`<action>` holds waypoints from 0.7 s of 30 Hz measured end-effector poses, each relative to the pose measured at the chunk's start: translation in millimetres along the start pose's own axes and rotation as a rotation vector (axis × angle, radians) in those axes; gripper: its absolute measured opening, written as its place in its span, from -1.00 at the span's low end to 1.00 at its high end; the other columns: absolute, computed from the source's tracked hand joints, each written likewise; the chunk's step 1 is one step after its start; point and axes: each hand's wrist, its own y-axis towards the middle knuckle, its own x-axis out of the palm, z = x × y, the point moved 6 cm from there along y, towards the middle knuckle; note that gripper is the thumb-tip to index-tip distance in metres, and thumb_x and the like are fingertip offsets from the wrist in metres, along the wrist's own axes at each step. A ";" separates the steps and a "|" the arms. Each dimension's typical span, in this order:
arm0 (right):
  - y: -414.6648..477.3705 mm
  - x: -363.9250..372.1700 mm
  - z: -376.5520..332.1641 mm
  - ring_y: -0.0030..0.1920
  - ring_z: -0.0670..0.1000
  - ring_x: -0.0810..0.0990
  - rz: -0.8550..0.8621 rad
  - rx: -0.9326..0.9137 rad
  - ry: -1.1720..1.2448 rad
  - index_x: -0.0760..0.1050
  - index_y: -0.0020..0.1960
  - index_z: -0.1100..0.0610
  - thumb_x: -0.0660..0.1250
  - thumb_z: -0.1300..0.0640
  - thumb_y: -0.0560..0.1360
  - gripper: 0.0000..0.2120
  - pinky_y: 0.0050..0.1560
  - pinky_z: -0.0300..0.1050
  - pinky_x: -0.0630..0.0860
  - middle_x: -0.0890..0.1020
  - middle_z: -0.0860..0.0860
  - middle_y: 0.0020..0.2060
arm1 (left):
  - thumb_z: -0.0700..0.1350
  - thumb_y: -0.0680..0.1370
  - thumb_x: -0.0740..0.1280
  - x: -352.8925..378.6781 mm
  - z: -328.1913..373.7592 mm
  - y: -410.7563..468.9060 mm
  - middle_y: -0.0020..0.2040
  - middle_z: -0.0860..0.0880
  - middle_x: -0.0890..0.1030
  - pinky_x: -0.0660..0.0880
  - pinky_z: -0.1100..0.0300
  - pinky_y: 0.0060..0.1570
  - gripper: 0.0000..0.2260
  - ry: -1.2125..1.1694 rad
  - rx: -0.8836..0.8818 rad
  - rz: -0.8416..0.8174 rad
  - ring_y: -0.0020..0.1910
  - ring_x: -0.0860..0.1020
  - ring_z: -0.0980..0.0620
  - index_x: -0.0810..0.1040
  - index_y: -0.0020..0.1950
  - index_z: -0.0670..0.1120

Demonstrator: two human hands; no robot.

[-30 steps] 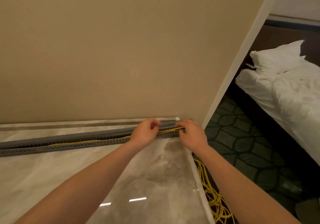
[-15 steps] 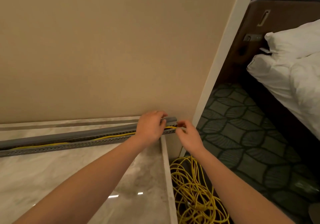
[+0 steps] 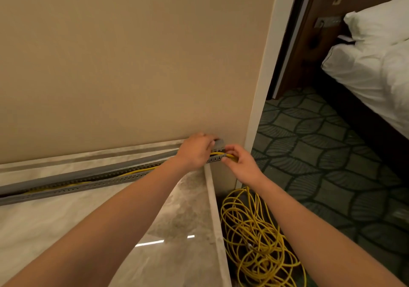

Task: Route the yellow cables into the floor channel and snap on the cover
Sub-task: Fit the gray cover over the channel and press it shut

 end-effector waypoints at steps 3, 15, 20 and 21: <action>-2.7 0.8 0.7 0.03 -0.06 0.52 -0.014 0.011 -0.019 0.43 0.23 0.21 0.31 0.24 0.54 -0.73 -0.06 -0.46 0.37 0.55 0.00 -0.02 | -0.07 0.67 0.07 -18.8 2.9 1.8 0.19 -0.13 0.56 0.45 0.01 0.13 -0.68 0.003 0.044 0.052 0.18 0.50 -0.15 0.43 0.39 -0.01; -6.0 -6.7 -14.6 0.03 -0.08 0.51 0.057 0.030 0.077 0.43 0.25 0.19 0.30 0.23 0.55 -0.72 -0.06 -0.38 0.41 0.55 -0.01 0.00 | -0.08 0.67 0.07 -10.8 12.8 -5.5 0.25 -0.12 0.56 0.46 0.03 0.11 -0.68 0.020 0.061 -0.001 0.19 0.52 -0.14 0.44 0.38 -0.02; -4.2 -7.0 -13.7 0.00 -0.04 0.54 0.067 0.058 0.110 0.37 0.31 0.13 0.31 0.19 0.55 -0.65 -0.17 -0.41 0.35 0.59 0.08 0.05 | -0.06 0.67 0.08 -10.4 11.8 -6.3 0.26 -0.10 0.57 0.46 0.02 0.15 -0.68 0.016 0.069 0.009 0.23 0.51 -0.12 0.45 0.38 -0.03; -3.6 -6.7 -15.1 -0.02 -0.05 0.54 0.056 0.050 0.100 0.37 0.34 0.12 0.30 0.19 0.56 -0.64 -0.17 -0.40 0.36 0.60 0.09 0.03 | -0.06 0.67 0.08 -9.6 11.3 -6.6 0.26 -0.10 0.57 0.46 0.01 0.16 -0.68 0.013 0.070 0.006 0.22 0.51 -0.12 0.45 0.38 -0.03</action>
